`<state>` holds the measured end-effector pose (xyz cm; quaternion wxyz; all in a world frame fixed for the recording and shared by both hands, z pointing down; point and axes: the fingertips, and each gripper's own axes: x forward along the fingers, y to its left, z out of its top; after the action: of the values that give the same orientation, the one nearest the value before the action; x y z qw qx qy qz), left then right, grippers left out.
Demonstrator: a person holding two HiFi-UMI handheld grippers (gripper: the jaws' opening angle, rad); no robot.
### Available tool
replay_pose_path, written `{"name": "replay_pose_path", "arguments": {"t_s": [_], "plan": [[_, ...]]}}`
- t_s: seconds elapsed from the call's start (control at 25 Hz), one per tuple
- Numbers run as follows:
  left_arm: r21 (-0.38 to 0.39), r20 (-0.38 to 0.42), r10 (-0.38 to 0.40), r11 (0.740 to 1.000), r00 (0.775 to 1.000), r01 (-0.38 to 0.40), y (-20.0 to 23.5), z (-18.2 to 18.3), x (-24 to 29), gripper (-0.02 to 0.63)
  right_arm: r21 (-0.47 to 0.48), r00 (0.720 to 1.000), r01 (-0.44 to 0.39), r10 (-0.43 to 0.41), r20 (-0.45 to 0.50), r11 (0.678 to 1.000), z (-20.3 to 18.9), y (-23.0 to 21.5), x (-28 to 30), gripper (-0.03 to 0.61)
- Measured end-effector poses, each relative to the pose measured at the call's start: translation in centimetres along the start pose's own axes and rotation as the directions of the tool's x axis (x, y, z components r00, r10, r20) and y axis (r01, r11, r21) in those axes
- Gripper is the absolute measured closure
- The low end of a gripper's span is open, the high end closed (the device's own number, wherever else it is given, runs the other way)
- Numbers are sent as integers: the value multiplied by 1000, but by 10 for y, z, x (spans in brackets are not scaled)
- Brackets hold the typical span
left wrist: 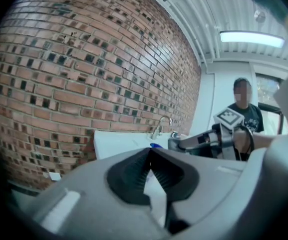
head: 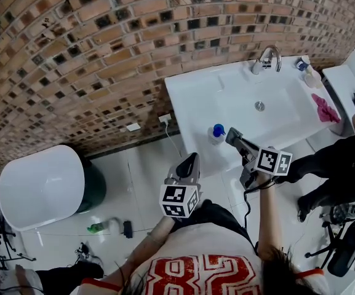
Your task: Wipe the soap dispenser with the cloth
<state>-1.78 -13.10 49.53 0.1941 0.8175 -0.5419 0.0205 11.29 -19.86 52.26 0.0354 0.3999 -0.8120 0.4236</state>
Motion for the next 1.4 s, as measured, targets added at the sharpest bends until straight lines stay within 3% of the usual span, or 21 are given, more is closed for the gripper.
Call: {"name": "replay_pose_path", "arguments": {"t_s": [0.44, 0.68, 0.92, 1.4], "plan": [[-6, 2, 32, 999, 999, -32, 7, -1, -8, 611, -165, 990, -34, 11, -141, 986, -51, 32, 36, 531], [-7, 1, 46, 999, 999, -46, 10, -2, -12, 611, -198, 981, 26, -63, -182, 980, -68, 13, 61, 531], [-5, -1, 45, 999, 999, -45, 10, -2, -13, 611, -212, 974, 85, -126, -190, 974, -72, -8, 62, 531], [1, -17, 32, 999, 999, -32, 6, -6, -12, 611, -162, 975, 130, -155, -156, 978, -70, -38, 35, 531]]}}
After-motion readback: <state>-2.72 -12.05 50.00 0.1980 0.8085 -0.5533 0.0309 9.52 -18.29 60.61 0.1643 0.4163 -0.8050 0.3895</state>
